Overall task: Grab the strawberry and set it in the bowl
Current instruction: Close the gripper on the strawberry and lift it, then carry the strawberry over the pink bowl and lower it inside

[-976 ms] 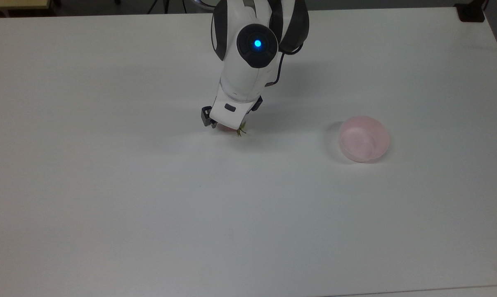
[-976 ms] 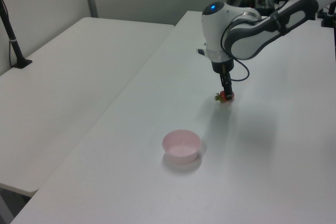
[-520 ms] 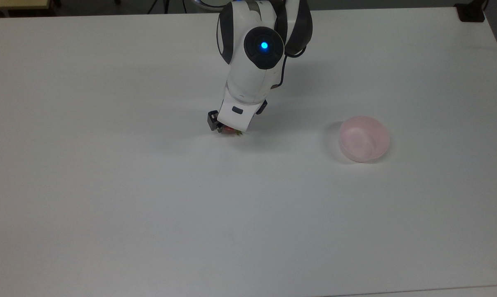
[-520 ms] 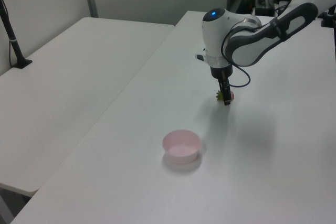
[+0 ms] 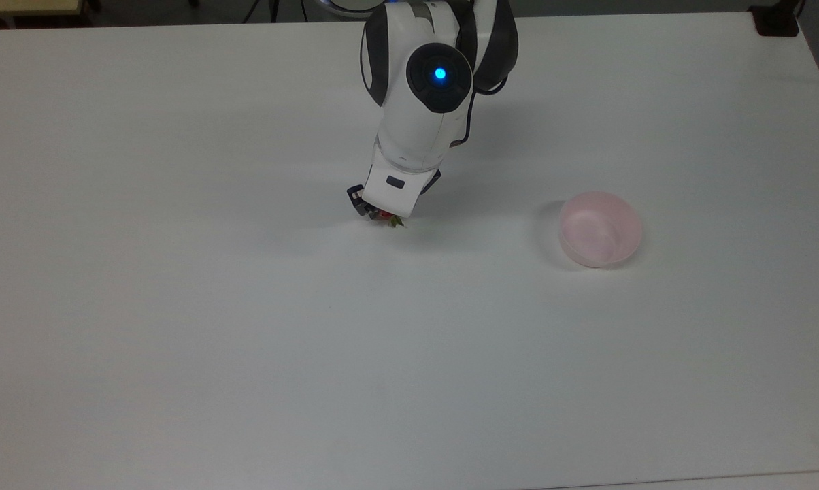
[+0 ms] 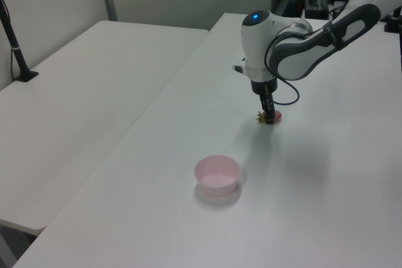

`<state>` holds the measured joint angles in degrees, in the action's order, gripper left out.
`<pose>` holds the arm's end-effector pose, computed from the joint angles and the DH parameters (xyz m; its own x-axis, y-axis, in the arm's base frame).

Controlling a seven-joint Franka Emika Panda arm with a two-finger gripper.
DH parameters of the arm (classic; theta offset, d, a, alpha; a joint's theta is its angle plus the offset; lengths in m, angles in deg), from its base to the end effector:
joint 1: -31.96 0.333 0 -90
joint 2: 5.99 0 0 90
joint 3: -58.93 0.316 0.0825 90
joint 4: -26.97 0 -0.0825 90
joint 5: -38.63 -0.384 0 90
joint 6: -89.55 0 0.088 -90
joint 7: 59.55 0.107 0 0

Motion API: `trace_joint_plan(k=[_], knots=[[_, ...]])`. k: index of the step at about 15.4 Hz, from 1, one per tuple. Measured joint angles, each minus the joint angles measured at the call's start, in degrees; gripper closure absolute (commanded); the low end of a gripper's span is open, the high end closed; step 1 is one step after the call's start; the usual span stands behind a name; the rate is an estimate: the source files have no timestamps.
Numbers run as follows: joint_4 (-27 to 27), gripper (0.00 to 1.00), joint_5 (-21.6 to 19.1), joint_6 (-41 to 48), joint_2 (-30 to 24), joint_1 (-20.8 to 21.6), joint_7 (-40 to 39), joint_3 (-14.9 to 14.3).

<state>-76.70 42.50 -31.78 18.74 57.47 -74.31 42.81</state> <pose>0.6240 0.1125 0.3048 0.8823 0.4456 -0.1518 0.4651 -0.8749 0.1348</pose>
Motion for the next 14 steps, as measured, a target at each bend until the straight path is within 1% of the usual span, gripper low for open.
trace_joint_plan(k=[3, 5, 9, 12, 14], knots=[[1.20, 0.55, 0.00, 0.01, -0.52, 0.00, 0.03, -0.01], [4.25, 0.55, -0.65, 1.37, -1.25, 0.01, 0.09, -0.02], [14.03, 0.55, -6.71, 8.33, -2.66, 1.13, 1.09, 0.05], [17.68, 0.55, -7.51, 9.06, -2.29, 4.84, 9.99, 0.41], [19.82, 0.55, -7.51, 9.05, 0.22, 7.73, 15.61, 1.48]])
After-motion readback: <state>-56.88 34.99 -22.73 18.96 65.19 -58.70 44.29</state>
